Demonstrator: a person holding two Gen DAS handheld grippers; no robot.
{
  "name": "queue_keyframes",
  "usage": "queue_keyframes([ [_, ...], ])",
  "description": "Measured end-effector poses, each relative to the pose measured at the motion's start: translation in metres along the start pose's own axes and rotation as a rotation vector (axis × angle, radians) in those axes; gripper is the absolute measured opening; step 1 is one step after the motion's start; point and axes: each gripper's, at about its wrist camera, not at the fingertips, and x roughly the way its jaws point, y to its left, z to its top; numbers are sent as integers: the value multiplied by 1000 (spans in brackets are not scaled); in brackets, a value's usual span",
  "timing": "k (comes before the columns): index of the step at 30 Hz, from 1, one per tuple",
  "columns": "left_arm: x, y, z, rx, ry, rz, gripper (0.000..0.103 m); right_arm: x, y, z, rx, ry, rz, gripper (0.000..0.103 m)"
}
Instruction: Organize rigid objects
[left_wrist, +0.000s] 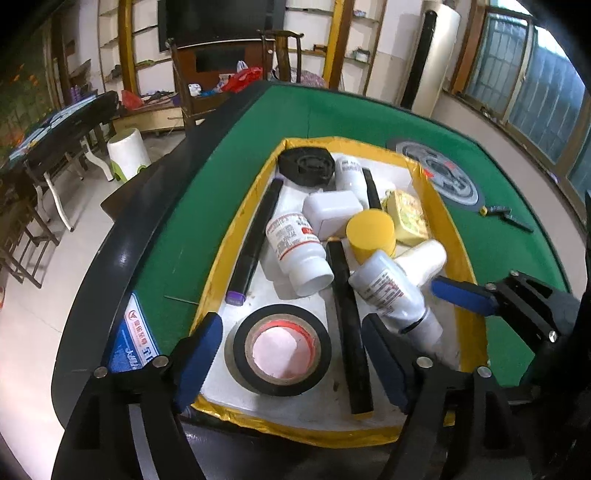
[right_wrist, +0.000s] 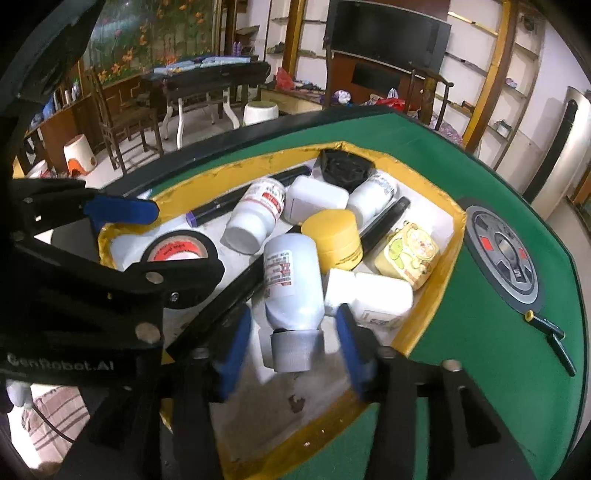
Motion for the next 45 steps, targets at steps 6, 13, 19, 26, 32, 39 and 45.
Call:
queue_keyframes([
  [6, -23, 9, 2, -86, -91, -16, 93, -27, -7, -1, 43, -68, 15, 68],
  [13, -63, 7, 2, -145, -270, 33, 95, -57, -35, -11, 166, -159, 0, 77],
  [19, -126, -14, -9, -177, -582, 166, 102, -77, -73, -26, 324, -219, -31, 78],
  [26, -122, -20, -3, -255, -511, 87, 102, -109, -90, -45, 386, -336, -181, 91],
  [32, -120, -38, -6, -220, -541, 126, 102, -128, -84, -60, 325, -417, -328, 98],
  [39, -127, -81, -3, -34, -575, 98, 102, -133, -70, -67, 233, -473, -433, 103],
  [45, -106, -109, -1, 56, -497, 159, 102, -128, -63, -68, 209, -451, -438, 103],
])
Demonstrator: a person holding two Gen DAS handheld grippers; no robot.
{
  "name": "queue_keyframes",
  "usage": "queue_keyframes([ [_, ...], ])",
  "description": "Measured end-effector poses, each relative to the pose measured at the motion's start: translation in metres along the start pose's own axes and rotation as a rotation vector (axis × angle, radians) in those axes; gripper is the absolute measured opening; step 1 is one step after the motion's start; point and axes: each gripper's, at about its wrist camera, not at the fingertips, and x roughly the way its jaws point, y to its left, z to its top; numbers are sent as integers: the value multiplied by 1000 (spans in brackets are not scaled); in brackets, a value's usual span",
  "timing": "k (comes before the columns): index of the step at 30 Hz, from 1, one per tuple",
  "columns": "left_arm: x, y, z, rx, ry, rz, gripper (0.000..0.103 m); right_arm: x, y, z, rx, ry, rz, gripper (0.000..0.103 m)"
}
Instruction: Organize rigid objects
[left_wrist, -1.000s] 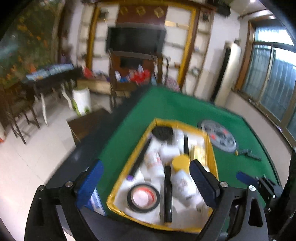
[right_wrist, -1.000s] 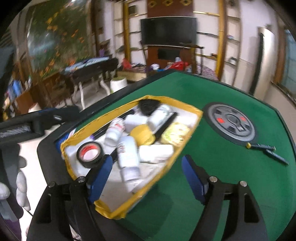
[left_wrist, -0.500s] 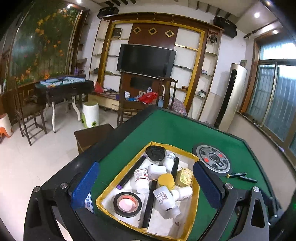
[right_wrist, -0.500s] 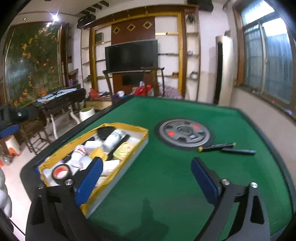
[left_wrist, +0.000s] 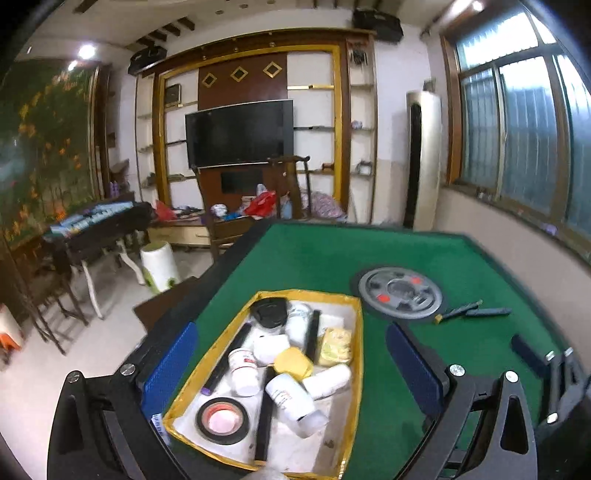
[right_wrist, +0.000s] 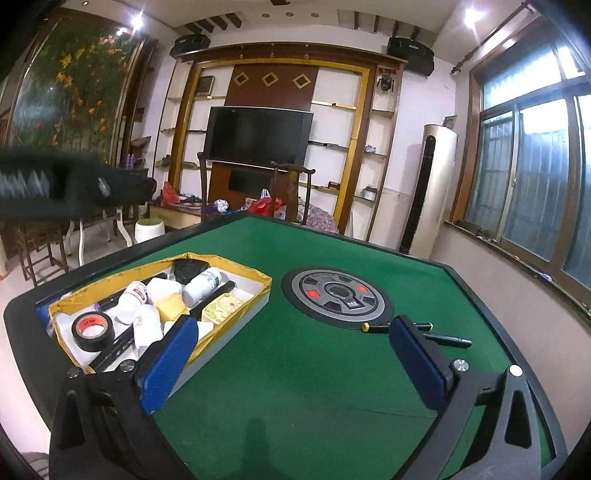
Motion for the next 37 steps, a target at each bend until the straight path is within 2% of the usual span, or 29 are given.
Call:
queue_keyframes([
  [2, 2, -5, -4, 20, 11, 30, 102, 1, 0, 0, -3, 2, -1, 103],
  [8, 17, 9, -11, -51, 80, 34, 102, 8, 4, -3, 3, 38, 15, 103],
  [17, 44, 21, -28, -94, 176, 44, 102, 25, 14, -6, -18, 104, 32, 103],
  [21, 51, 25, -34, -93, 192, 67, 102, 31, 15, -7, -7, 122, 27, 103],
  [32, 65, 34, -42, -129, 237, 63, 102, 44, 24, -12, -20, 157, 39, 103],
  [37, 65, 29, -41, -91, 241, 64, 102, 46, 23, -14, -13, 165, 44, 103],
])
